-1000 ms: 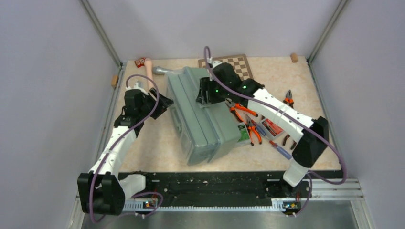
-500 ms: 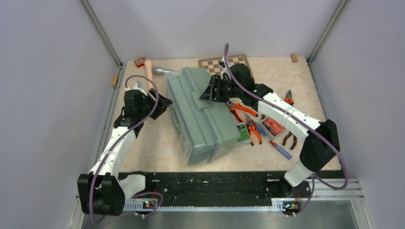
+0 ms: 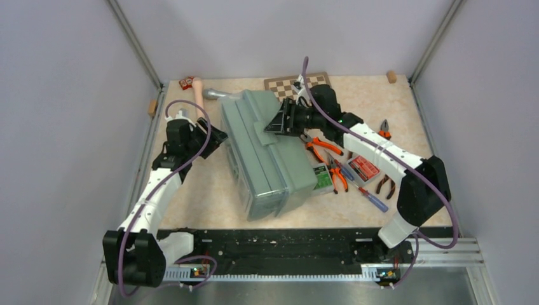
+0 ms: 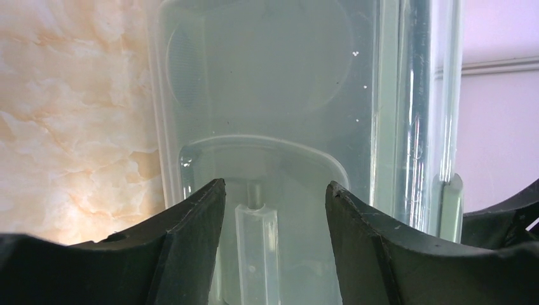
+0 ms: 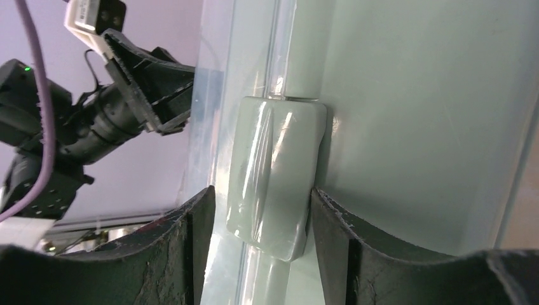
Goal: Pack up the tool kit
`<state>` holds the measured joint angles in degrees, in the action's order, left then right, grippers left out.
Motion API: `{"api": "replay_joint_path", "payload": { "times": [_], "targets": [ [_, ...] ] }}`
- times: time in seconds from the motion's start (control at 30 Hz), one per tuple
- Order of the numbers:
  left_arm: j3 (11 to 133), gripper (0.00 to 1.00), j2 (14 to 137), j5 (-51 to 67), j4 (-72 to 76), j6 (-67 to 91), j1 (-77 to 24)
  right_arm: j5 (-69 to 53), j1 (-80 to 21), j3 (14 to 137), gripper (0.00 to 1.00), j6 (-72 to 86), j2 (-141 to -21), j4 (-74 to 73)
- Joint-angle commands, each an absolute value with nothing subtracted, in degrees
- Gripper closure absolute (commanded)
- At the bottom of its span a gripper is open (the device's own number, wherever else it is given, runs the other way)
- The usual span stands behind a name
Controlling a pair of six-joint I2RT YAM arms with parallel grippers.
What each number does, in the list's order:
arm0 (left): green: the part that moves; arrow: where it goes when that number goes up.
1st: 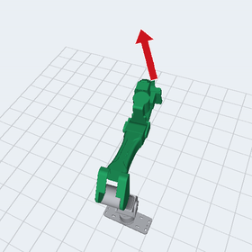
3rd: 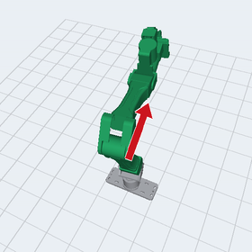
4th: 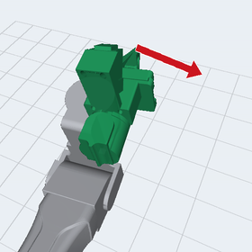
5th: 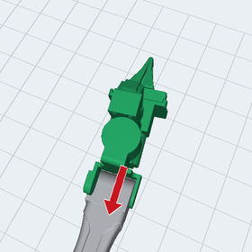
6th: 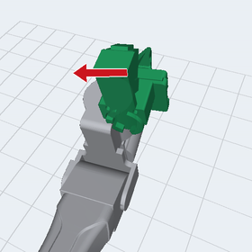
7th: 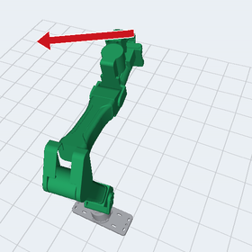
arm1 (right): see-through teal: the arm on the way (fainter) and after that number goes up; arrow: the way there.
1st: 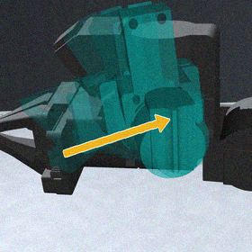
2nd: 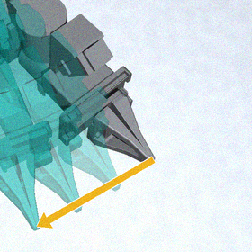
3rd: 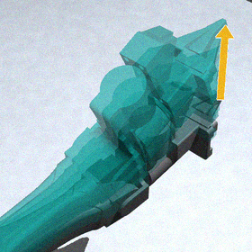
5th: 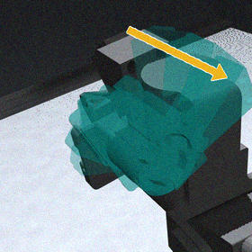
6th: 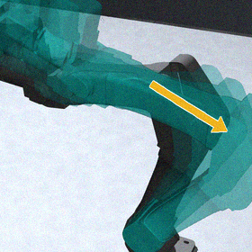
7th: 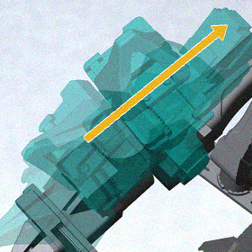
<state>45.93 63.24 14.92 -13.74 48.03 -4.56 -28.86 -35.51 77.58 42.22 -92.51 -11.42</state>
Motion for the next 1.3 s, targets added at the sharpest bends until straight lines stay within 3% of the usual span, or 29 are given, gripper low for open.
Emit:
{"api": "replay_joint_path", "payload": {
  "times": [0.0, 0.2, 0.47, 0.63, 0.8, 1.27],
  "targets": [
    [47.1, 0.35, 66.7, 21.2, -9.1, 48.5, -7.6, -42.5, -37.8, 73.6, 0.44, 51.2, -96.5, 3.9],
    [47.6, 0.36, 68.5, 21.5, -7.8, 49.1, -7.7, -44.5, -37.6, 69.7, 0.47, 55.4, -97.0, 12.5],
    [45.5, 0.38, 67.2, 21.5, -7.6, 49.4, -7.9, -48.7, -36.8, 61.1, 0.68, 68.7, -99.2, 38.6],
    [44.8, 0.39, 66.5, 21.5, -7.3, 49.8, -8.2, -48.9, -36.4, 57.2, 0.75, 78.8, -101.1, 57.0],
    [44.5, 0.40, 66.3, 21.4, -7.2, 50.1, -8.2, -48.7, -36.3, 55.6, 0.77, 85.7, -104.1, 70.6],
    [44.5, 0.40, 65.4, 20.9, -7.5, 50.2, -8.3, -48.6, -36.2, 54.8, 0.80, 92.4, -108.1, 85.4]
  ]
}}
